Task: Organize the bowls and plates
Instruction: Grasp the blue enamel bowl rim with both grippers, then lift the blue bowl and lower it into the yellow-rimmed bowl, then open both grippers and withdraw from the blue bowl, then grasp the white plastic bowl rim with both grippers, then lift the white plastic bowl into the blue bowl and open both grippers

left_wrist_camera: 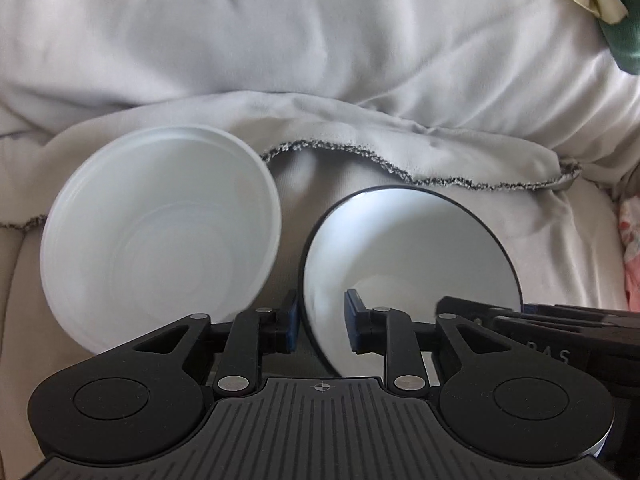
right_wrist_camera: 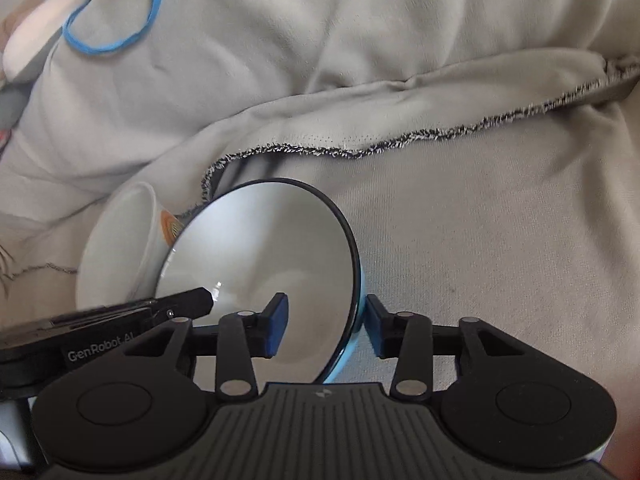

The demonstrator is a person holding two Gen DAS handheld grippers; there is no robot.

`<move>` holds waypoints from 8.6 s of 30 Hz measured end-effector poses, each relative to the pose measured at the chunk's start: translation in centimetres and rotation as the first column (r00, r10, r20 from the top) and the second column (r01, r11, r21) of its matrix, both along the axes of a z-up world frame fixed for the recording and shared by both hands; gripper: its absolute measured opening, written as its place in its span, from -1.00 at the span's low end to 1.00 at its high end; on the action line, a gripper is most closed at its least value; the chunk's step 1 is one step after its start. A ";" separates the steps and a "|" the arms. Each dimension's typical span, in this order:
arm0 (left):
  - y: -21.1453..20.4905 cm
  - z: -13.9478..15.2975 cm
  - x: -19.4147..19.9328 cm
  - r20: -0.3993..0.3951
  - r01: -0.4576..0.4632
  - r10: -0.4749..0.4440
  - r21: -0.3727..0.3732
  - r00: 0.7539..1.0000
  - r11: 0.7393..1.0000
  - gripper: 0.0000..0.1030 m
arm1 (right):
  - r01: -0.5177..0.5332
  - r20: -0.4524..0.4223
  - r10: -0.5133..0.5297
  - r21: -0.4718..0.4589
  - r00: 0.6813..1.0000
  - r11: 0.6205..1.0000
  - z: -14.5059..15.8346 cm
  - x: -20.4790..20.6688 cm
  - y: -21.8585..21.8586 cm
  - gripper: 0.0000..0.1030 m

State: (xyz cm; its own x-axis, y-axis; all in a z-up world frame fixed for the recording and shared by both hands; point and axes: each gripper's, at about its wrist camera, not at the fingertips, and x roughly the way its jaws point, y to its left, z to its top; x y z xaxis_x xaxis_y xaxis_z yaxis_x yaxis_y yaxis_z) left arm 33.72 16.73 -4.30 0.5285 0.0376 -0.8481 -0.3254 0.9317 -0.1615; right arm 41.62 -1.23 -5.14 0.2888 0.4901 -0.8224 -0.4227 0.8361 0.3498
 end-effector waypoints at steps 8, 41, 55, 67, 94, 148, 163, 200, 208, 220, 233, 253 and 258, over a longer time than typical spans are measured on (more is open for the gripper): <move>-1.1 -0.1 -0.4 0.019 0.087 -0.085 -0.224 0.996 0.971 -0.39 | 0.053 0.024 -0.053 -0.019 0.998 0.998 0.9 -0.3 -4.7 -0.37; -3.3 -3.4 1.5 0.032 0.138 -0.134 -0.202 0.990 0.970 -0.46 | 0.083 -0.088 -0.079 0.048 0.993 0.995 -2.5 1.9 -6.5 -0.36; -3.5 -3.2 1.4 0.028 0.139 -0.136 -0.174 0.990 0.975 -0.46 | 0.075 -0.068 -0.073 0.032 0.995 0.997 -2.1 1.1 -6.2 -0.36; -3.8 -3.4 1.6 0.023 0.145 -0.143 -0.156 0.989 0.977 -0.46 | 0.063 -0.070 -0.063 0.002 0.996 0.998 -2.4 1.0 -5.7 -0.34; -6.3 6.0 -7.6 0.122 0.258 -0.236 -0.225 0.964 0.939 -0.39 | 0.117 0.119 -0.137 0.162 0.983 0.980 8.6 -9.4 -11.4 -0.37; -3.4 6.2 -10.1 0.141 0.290 -0.259 -0.282 0.955 0.914 -0.53 | 0.204 0.195 -0.186 -0.076 0.963 0.976 5.2 -16.1 -12.3 -0.17; 18.1 6.1 -9.4 0.125 -0.315 0.353 -0.247 0.927 0.916 -0.50 | -0.030 0.309 0.075 -0.149 0.948 0.988 11.5 -9.0 5.9 0.19; -0.7 -2.0 -0.5 0.128 0.098 -0.050 -0.402 0.990 0.911 -0.42 | 0.143 0.102 -0.133 -0.100 0.986 0.985 2.7 -0.6 -6.1 -0.49; -1.7 -2.5 0.1 0.111 0.122 -0.091 -0.316 0.990 0.941 -0.43 | 0.141 -0.052 -0.145 -0.070 0.988 0.988 0.5 0.1 -6.3 -0.48; -2.7 -2.3 -0.1 0.091 0.140 -0.121 -0.256 0.988 0.957 -0.45 | 0.123 -0.041 -0.126 -0.080 0.991 0.989 0.5 -0.3 -6.3 -0.50; -4.6 10.1 -9.1 0.399 0.247 -0.144 -0.219 0.905 0.944 -0.41 | 0.190 0.259 -0.211 0.105 0.943 0.976 11.6 -9.3 -10.7 -0.49; -3.4 3.0 -15.0 0.216 0.264 -0.183 -0.454 0.959 0.851 -0.38 | 0.256 0.172 -0.243 -0.053 0.955 0.965 8.7 -17.4 -12.4 -0.33; -0.9 3.6 -16.2 0.253 0.255 -0.146 -0.480 0.956 0.839 -0.37 | 0.321 0.321 -0.256 -0.169 0.912 0.932 10.7 -18.5 -11.0 -0.12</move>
